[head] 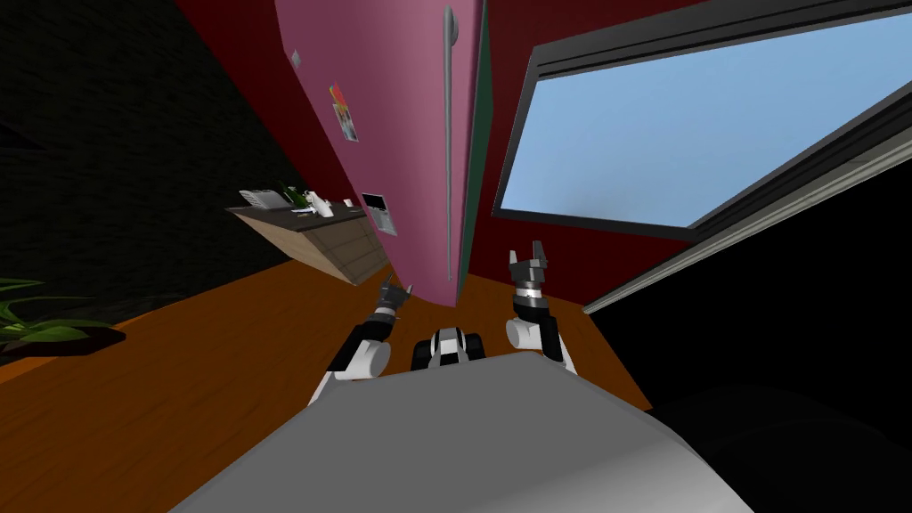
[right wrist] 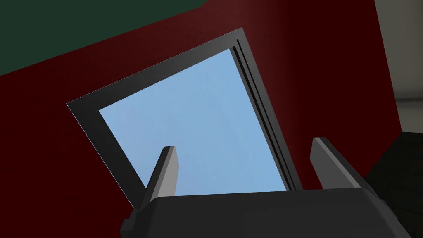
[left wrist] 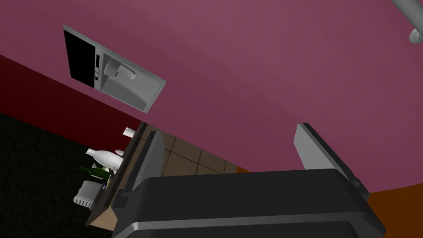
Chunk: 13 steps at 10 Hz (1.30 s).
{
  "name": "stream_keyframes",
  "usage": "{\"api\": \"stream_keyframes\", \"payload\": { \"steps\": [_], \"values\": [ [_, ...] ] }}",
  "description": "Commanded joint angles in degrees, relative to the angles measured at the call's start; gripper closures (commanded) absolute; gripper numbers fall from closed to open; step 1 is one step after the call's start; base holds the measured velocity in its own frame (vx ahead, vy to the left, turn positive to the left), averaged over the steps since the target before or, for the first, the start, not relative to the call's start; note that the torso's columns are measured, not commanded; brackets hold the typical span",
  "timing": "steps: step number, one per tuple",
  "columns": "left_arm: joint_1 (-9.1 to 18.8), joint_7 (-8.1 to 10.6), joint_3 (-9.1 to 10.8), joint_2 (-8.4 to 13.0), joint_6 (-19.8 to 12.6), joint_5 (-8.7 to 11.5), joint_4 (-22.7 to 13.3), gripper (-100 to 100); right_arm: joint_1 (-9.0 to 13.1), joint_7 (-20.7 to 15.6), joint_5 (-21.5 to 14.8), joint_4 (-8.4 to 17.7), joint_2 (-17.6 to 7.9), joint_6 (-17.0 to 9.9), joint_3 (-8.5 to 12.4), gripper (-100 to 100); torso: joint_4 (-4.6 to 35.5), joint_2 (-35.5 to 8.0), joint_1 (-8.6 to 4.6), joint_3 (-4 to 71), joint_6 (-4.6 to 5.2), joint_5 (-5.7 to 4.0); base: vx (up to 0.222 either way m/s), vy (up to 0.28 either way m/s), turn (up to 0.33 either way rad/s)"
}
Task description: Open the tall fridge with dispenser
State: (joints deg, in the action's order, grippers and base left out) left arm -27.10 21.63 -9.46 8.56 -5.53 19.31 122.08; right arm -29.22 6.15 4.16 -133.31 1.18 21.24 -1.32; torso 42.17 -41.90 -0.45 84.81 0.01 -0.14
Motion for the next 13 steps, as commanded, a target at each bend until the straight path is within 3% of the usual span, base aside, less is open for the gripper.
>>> {"api": "stream_keyframes", "payload": {
  "steps": [1,13],
  "values": [
    [1.3,-0.27,-0.09,-0.8,2.1,-0.3,-3.4,-100,0.0,0.0,0.0,0.0,0.0,0.0,0.0,0,0.0,-0.1,0.28,-0.1,0.0,0.09,0.073,-0.083,-0.029],
    [6.1,-1.46,-0.7,-2.0,10.9,-1.5,-17.2,-100,0.0,0.0,0.0,0.0,0.0,0.0,0.0,0,0.1,-0.5,0.46,-0.3,-0.01,0.14,0.043,-0.056,-0.021]
  ]
}}
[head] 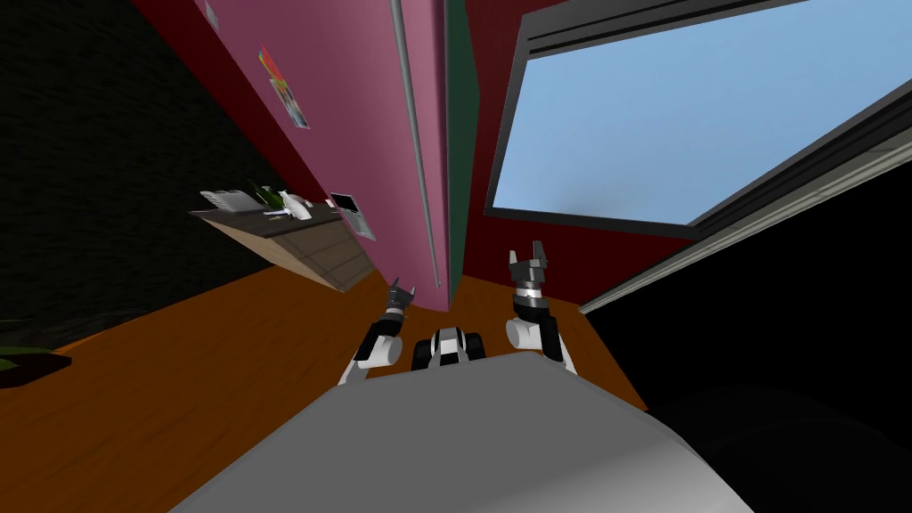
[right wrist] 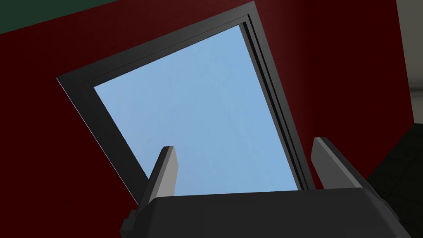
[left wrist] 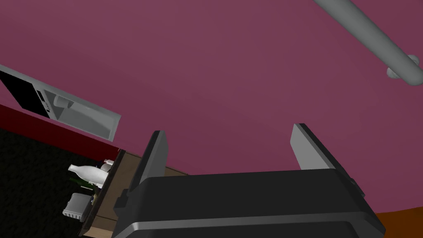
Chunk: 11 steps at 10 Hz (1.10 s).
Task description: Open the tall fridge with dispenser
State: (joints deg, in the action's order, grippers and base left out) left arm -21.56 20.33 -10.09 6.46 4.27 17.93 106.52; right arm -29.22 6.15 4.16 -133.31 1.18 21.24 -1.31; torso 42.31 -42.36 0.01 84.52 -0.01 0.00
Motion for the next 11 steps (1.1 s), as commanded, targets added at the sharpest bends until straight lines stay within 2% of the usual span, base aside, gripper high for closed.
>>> {"api": "stream_keyframes", "payload": {
  "steps": [1,6,11],
  "values": [
    [1.1,-0.31,-0.15,0.4,2.1,-0.3,-3.3,-100,0.0,0.0,0.0,0.0,0.0,0.0,0.0,0,0.0,0.0,0.06,0.0,0.0,0.02,0.046,-0.041,-0.028],
    [3.1,-0.79,-0.4,1.5,5.7,-0.8,-8.9,-100,0.0,0.0,0.0,0.0,0.0,0.0,0.0,0,0.0,0.1,0.02,0.0,0.0,0.01,0.051,-0.051,-0.022],
    [5.1,-1.28,-0.64,1.2,9.2,-1.3,-14.6,-100,0.0,0.0,0.0,0.0,0.0,0.0,0.0,0,0.0,0.1,-0.01,0.0,0.01,0.0,0.038,-0.051,-0.023]
  ]
}}
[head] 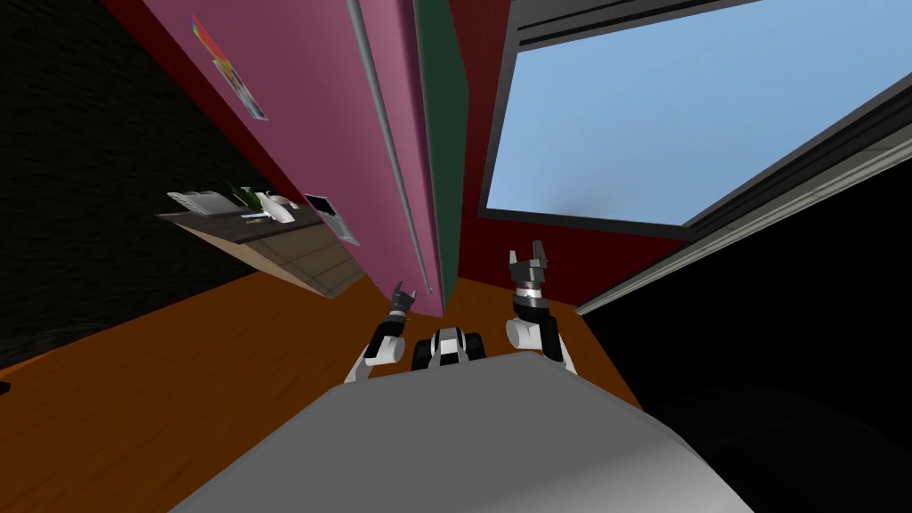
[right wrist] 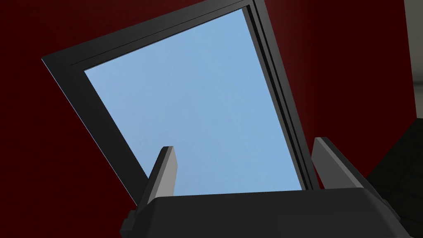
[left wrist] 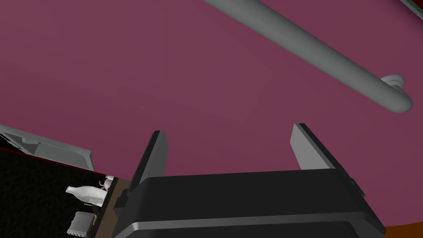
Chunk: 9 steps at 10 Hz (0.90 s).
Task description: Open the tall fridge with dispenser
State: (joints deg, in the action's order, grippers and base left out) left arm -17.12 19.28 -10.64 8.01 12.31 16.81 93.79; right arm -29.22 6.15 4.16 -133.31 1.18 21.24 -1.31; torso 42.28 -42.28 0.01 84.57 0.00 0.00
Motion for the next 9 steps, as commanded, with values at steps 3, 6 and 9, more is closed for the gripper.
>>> {"api": "stream_keyframes", "payload": {
  "steps": [3,6,9],
  "values": [
    [1.8,-0.52,-0.23,-1.7,3.3,-0.5,-5.2,-100,0.0,0.0,0.0,0.0,0.0,0.0,0.0,0,0.0,0.0,0.0,0.0,0.0,0.0,0.047,-0.05,-0.021],
    [2.9,-0.8,-0.37,-5.6,5.3,-0.8,-8.4,-100,0.0,0.0,0.0,0.0,0.0,0.0,0.0,0,0.0,0.0,-0.05,0.0,0.0,-0.01,0.05,-0.05,-0.02],
    [3.2,-0.74,-0.38,-6.8,5.8,-0.8,-9.1,-100,0.0,0.0,0.0,0.0,0.0,0.0,0.0,0,0.0,-0.1,0.08,-0.1,-0.01,0.02,0.018,-0.02,-0.005]
  ]
}}
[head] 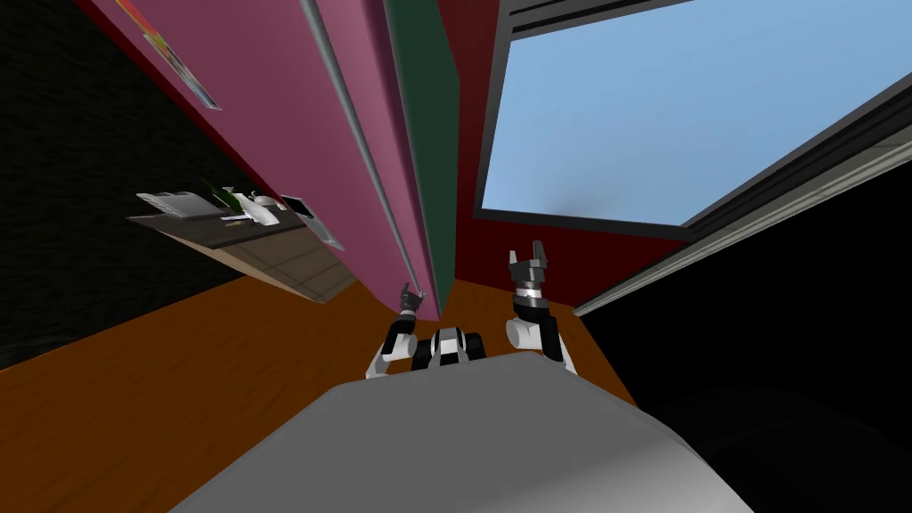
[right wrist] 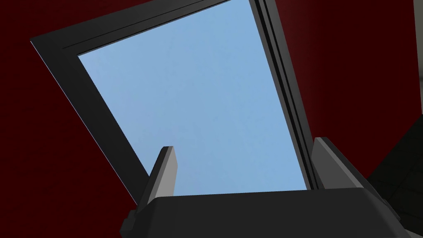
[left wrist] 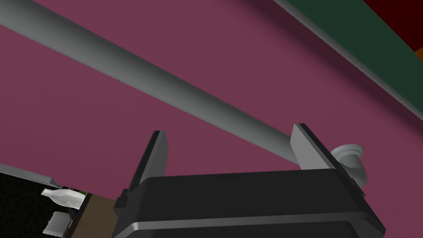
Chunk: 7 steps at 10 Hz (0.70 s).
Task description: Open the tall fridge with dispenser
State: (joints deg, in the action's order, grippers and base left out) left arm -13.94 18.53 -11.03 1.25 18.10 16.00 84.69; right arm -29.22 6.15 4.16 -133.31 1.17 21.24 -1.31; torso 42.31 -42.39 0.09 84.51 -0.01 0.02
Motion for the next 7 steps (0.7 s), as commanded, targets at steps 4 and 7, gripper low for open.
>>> {"api": "stream_keyframes", "payload": {
  "steps": [4,7],
  "values": [
    [3.1,0.25,0.06,0.8,0.4,1.3,-3.2,100,0.0,0.0,0.0,0.0,0.0,0.0,0.0,0,0.1,-0.3,0.27,-0.1,0.05,0.07,-0.076,0.077,-0.11],
    [8.2,0.8,0.21,2.7,1.3,3.9,-8.1,100,0.0,0.0,0.0,0.0,0.0,0.0,0.0,0,0.0,0.0,-0.08,0.0,-0.02,0.0,-0.214,0.22,-0.201]
  ]
}}
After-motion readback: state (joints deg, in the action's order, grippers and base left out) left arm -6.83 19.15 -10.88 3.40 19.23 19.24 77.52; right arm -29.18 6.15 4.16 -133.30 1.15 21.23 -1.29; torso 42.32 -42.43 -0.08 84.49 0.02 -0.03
